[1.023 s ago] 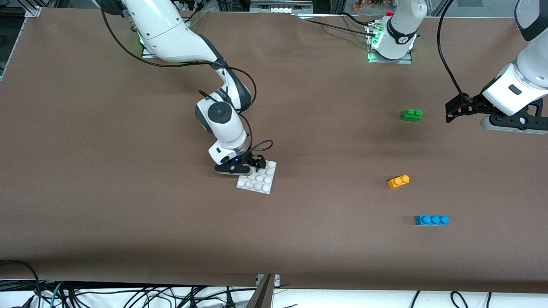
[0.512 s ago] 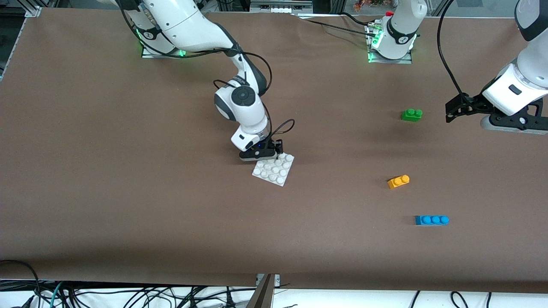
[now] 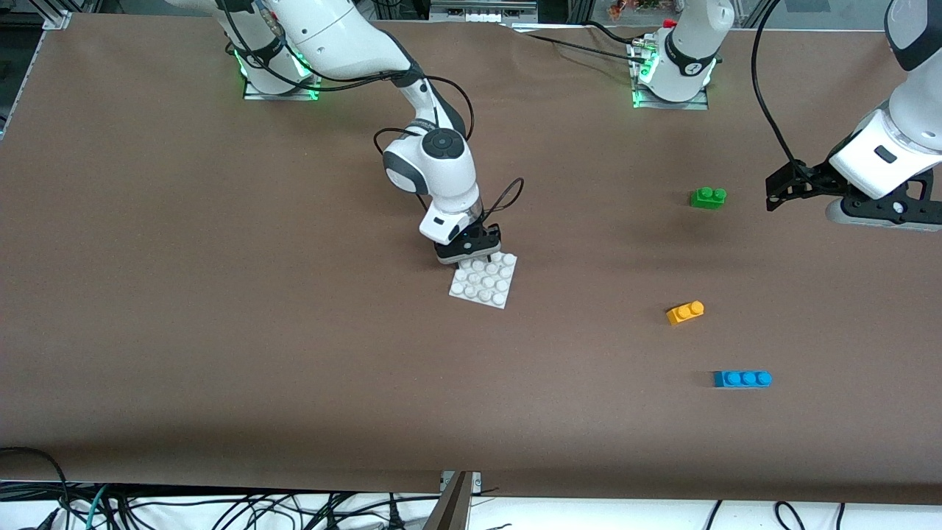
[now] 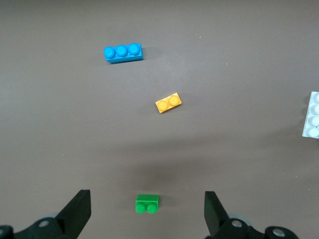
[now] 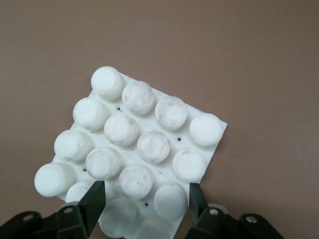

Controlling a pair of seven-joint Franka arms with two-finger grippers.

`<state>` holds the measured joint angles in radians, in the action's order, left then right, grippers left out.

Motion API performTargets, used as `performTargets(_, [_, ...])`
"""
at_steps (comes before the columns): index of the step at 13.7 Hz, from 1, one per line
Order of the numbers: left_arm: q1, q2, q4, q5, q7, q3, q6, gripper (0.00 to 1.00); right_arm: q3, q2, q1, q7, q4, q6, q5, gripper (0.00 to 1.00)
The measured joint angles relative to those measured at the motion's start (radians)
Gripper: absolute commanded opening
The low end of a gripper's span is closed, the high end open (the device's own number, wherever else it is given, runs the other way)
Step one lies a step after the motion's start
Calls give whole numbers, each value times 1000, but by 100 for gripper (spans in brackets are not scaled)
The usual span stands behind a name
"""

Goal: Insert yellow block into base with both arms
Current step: 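Slide the base plate with the right gripper toward the table middle, then release the base plate and withdraw the right gripper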

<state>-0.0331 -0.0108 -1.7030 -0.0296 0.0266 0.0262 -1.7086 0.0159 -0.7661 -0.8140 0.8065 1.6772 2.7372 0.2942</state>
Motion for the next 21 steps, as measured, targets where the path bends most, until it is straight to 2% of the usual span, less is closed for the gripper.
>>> performTargets(4, [0,0,0,0,0,0,0,100,30,0,-70,0,-4,1,98,78])
performTargets(10, [0,0,0,0,0,0,0,100,41,-11,-176,2,-32,0,101,78])
performTargets(12, [0,0,0,0,0,0,0,100,69,-13,-207,2,-35,-6,102,82])
performTargets(14, [0,0,0,0,0,0,0,100,105,-7,-212,-7,-59,-83,96,86])
performTargets(15, [0,0,0,0,0,0,0,100,115,7,-192,-43,-88,-161,67,87])
performTargets(18, [0,0,0,0,0,0,0,100,124,92,-73,-313,-221,-469,-185,99])
performTargets(19, [0,0,0,0,0,0,0,100,135,121,-23,-392,-263,-576,-252,99])
performTargets(21, [0,0,0,0,0,2,2,100,162,161,98,-504,-320,-713,-325,100])
